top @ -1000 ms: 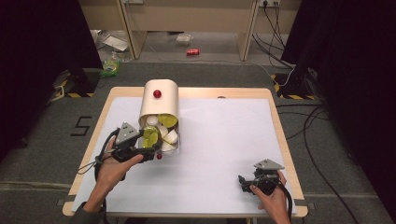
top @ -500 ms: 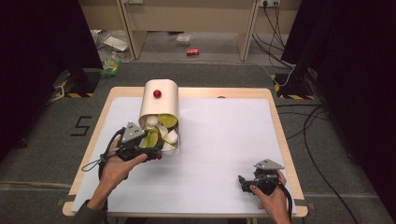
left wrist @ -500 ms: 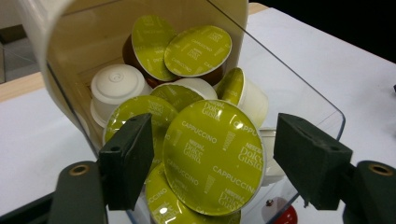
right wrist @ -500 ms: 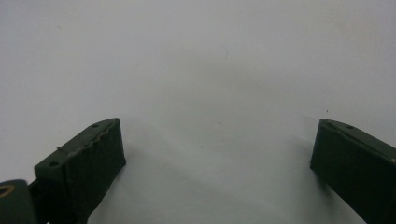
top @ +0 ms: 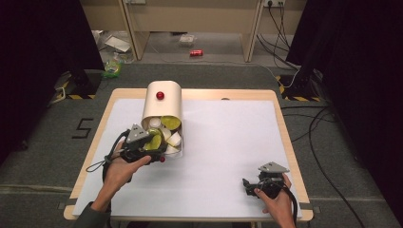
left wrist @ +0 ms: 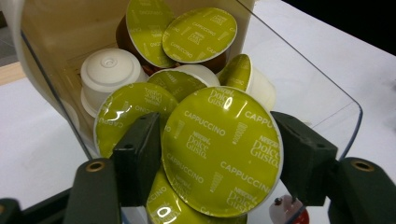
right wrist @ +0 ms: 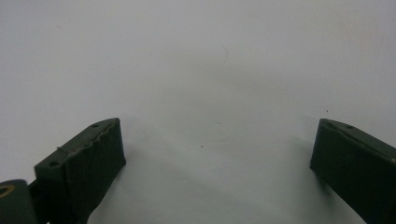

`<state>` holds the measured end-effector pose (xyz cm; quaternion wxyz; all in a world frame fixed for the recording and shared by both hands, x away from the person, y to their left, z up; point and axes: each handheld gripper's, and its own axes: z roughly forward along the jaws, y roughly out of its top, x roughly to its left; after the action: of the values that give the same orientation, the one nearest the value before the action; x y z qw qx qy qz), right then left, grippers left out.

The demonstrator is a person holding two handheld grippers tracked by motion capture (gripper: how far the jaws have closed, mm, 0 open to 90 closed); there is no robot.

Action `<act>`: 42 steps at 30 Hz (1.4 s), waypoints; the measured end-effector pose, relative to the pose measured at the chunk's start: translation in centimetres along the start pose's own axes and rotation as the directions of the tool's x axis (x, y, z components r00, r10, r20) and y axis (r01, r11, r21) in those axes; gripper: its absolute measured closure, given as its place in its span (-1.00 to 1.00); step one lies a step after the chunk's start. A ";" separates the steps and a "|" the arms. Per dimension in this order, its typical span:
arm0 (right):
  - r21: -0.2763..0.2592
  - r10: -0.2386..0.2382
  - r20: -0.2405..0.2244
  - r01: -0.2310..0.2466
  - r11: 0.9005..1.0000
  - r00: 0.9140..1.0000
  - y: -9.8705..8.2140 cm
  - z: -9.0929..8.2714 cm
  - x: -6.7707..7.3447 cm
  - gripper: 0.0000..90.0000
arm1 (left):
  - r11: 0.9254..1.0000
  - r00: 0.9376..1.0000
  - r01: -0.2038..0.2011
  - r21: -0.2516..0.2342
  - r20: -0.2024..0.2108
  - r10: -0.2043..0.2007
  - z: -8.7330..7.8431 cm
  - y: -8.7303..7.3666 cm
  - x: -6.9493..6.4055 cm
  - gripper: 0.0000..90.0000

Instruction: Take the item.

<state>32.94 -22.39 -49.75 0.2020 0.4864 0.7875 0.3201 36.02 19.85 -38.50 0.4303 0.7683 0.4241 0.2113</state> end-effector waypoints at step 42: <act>0.001 0.000 -0.001 0.000 1.000 1.000 0.0 0.0 0.0 -0.93 | 0.996 1.000 -0.025 -0.085 0.017 0.026 -3.8 2.3 0.4 -0.13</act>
<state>32.93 -22.38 -49.74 0.2012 0.4865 0.7876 0.3202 34.69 21.36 -34.53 0.4636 0.7566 0.4010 0.2277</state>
